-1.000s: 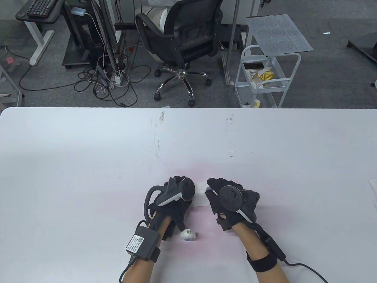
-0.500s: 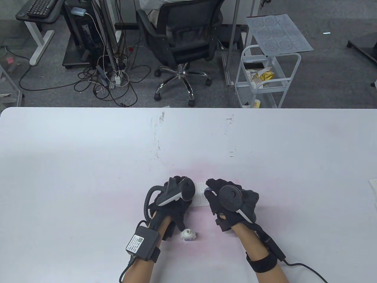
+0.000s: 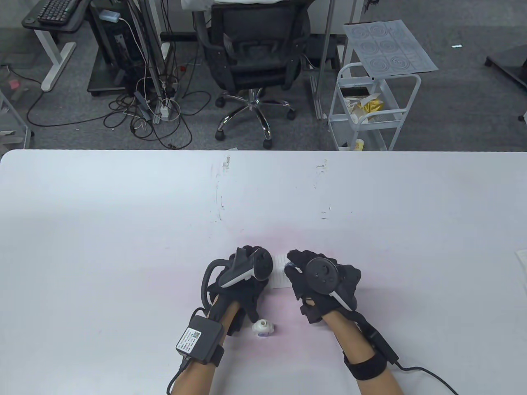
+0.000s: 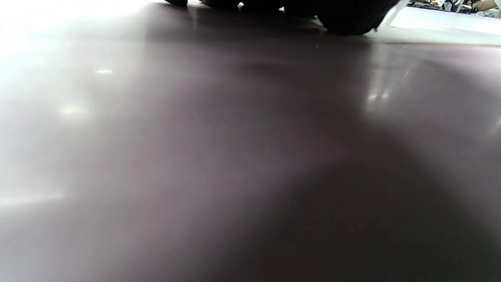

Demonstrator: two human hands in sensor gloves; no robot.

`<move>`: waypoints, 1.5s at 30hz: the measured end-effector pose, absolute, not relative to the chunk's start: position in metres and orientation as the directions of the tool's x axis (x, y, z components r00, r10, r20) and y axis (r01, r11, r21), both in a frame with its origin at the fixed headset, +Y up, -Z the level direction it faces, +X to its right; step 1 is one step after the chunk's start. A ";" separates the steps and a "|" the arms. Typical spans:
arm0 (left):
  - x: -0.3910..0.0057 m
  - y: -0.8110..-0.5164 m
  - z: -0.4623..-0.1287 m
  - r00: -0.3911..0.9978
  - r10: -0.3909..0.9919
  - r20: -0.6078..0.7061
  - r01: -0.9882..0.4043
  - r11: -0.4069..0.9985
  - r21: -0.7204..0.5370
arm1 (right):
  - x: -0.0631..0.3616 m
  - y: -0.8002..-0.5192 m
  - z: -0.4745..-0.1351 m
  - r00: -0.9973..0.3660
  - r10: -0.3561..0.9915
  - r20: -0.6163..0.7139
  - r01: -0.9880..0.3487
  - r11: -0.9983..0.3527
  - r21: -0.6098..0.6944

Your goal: Brush correction fluid to cover black text

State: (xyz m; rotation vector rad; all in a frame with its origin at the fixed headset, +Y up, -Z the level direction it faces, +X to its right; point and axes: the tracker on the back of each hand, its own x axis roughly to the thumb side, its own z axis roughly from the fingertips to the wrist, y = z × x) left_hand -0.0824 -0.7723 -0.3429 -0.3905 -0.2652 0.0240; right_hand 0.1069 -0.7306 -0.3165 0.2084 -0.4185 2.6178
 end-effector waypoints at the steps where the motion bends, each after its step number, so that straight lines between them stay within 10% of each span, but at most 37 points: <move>1: -0.083 -0.772 -0.343 0.965 0.075 0.251 0.027 0.925 -0.379 | 0.109 -0.730 -0.317 -0.873 0.439 0.213 -0.484 -0.834 -0.264; 45: -0.083 -0.772 -0.343 0.965 0.073 0.251 0.028 0.925 -0.379 | 0.113 -0.737 -0.321 -0.862 0.483 0.150 -0.506 -0.834 -0.219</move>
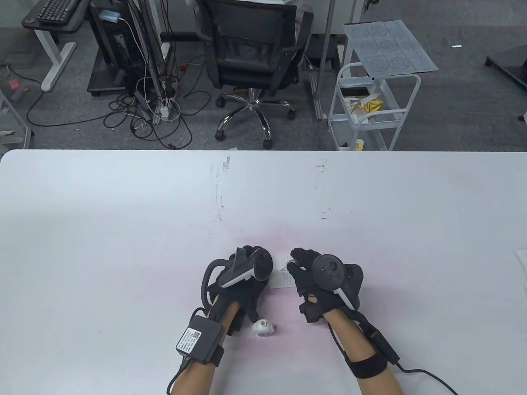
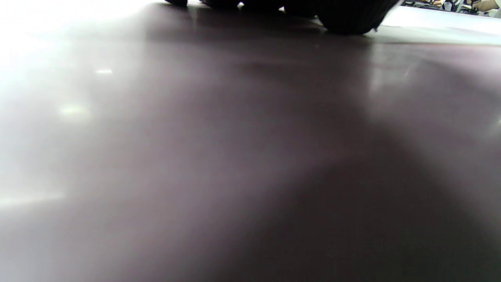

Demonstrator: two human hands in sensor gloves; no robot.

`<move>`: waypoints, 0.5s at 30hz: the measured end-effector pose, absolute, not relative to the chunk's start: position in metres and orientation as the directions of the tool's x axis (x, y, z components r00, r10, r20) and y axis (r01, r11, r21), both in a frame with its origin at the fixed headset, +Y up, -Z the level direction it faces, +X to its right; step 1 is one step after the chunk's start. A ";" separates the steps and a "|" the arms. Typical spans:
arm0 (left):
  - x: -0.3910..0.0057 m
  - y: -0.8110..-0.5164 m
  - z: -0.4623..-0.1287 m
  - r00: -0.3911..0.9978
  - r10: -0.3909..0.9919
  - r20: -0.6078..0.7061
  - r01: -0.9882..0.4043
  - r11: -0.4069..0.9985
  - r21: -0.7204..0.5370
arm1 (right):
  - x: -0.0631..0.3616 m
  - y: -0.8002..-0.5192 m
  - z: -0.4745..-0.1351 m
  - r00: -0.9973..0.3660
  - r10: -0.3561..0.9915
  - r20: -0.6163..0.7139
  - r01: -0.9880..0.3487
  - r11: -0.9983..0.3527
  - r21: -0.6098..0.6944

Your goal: Brush correction fluid to cover black text

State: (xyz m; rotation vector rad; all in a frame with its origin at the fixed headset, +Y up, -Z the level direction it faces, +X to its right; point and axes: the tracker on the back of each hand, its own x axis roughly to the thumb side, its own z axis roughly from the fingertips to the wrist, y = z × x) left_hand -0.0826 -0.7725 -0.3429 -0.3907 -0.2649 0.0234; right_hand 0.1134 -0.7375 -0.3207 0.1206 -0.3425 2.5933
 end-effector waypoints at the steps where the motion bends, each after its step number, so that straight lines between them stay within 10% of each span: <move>1: -0.083 -0.772 -0.343 0.965 0.074 0.251 0.028 0.925 -0.380 | 0.114 -0.737 -0.321 -0.875 0.462 0.146 -0.484 -0.846 -0.224; 15: -0.083 -0.773 -0.343 0.965 0.075 0.251 0.027 0.924 -0.381 | 0.125 -0.716 -0.309 -0.826 0.529 0.194 -0.562 -0.760 -0.325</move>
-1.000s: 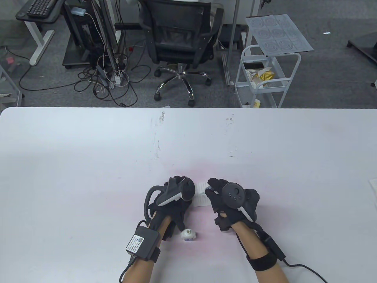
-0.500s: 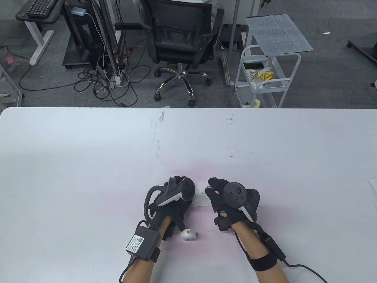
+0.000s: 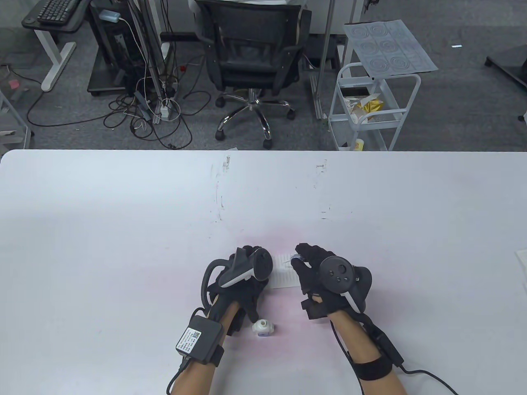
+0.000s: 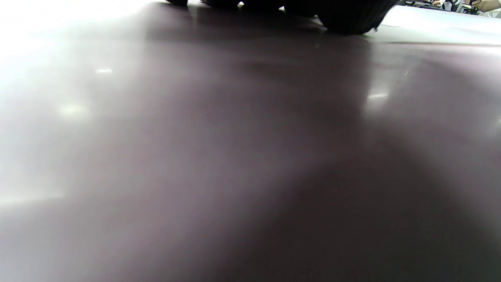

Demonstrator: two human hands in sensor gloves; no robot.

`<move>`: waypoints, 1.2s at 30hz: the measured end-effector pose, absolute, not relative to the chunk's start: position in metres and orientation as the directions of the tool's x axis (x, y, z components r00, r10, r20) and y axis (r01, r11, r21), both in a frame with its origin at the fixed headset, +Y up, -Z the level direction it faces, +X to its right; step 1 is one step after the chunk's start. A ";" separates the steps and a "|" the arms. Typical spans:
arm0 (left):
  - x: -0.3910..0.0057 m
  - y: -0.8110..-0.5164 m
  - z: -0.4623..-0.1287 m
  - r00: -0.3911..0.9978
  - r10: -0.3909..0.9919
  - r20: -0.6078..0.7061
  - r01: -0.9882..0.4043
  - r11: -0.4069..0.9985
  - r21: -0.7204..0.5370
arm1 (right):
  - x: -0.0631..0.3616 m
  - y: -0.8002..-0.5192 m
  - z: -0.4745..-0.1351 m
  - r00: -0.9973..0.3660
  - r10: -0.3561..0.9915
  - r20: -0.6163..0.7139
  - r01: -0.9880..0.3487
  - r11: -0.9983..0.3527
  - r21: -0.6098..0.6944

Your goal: Brush correction fluid to cover black text

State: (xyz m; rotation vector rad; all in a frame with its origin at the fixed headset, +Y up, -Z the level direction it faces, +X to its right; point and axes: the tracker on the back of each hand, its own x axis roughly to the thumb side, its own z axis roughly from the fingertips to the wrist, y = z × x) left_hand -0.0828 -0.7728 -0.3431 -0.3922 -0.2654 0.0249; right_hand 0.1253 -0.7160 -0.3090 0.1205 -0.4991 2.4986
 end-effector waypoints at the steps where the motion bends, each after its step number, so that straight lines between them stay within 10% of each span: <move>1: -0.083 -0.773 -0.343 0.965 0.075 0.251 0.027 0.924 -0.381 | 0.127 -0.714 -0.308 -0.825 0.529 0.199 -0.565 -0.757 -0.329; 25: -0.086 -0.773 -0.343 0.963 0.093 0.253 0.010 0.925 -0.380 | 0.142 -0.691 -0.272 -0.823 0.508 0.256 -0.569 -0.730 -0.379; 36: -0.119 -0.731 -0.328 0.949 0.192 0.251 -0.160 0.976 -0.145 | 0.148 -0.685 -0.271 -0.795 0.547 0.262 -0.606 -0.702 -0.375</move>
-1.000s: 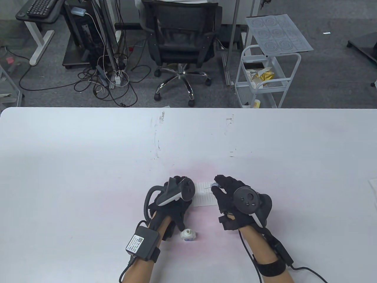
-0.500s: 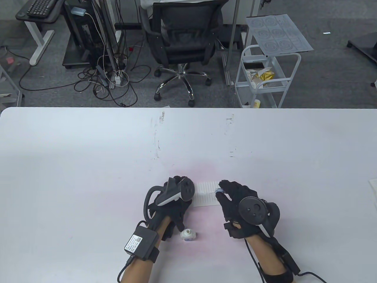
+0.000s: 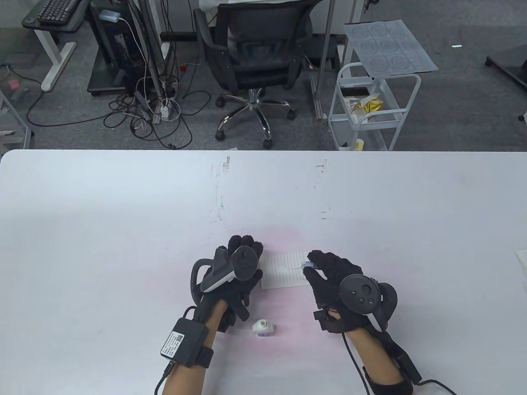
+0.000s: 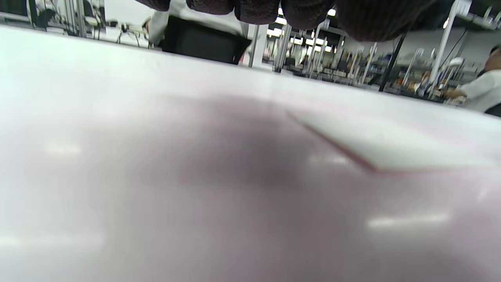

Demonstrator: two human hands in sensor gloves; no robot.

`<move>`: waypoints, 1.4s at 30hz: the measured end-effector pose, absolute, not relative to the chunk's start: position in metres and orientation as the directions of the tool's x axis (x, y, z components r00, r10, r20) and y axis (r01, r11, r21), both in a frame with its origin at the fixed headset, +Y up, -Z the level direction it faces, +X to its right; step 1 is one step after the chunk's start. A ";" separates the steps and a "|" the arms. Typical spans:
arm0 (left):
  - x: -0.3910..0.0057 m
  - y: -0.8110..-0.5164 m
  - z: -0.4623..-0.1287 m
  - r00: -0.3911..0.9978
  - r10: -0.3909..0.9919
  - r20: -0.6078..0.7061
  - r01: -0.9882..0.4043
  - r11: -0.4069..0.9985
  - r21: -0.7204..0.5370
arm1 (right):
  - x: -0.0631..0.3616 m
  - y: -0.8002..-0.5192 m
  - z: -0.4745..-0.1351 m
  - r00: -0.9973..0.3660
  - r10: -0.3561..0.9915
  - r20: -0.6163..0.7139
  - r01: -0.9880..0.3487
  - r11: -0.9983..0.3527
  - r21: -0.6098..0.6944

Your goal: Brush correction fluid to cover black text

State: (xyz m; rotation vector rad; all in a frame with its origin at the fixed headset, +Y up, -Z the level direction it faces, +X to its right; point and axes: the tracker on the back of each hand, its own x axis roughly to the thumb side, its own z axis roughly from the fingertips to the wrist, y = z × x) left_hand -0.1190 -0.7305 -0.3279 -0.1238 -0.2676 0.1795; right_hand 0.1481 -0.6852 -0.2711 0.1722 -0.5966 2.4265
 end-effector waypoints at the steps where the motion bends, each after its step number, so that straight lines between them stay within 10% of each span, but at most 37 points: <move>1: -0.122 -0.725 -0.325 0.947 0.194 0.255 -0.168 0.978 -0.120 | 0.148 -0.685 -0.271 -0.794 0.548 0.262 -0.607 -0.701 -0.375; 17: -0.146 -0.706 -0.259 0.934 0.108 0.341 -0.162 0.978 0.134 | 0.146 -0.675 -0.264 -0.806 0.516 0.290 -0.592 -0.719 -0.364; 42: -0.124 -0.747 -0.249 0.815 0.271 0.512 -0.126 0.945 -0.301 | 0.143 -0.675 -0.263 -0.815 0.499 0.293 -0.577 -0.739 -0.347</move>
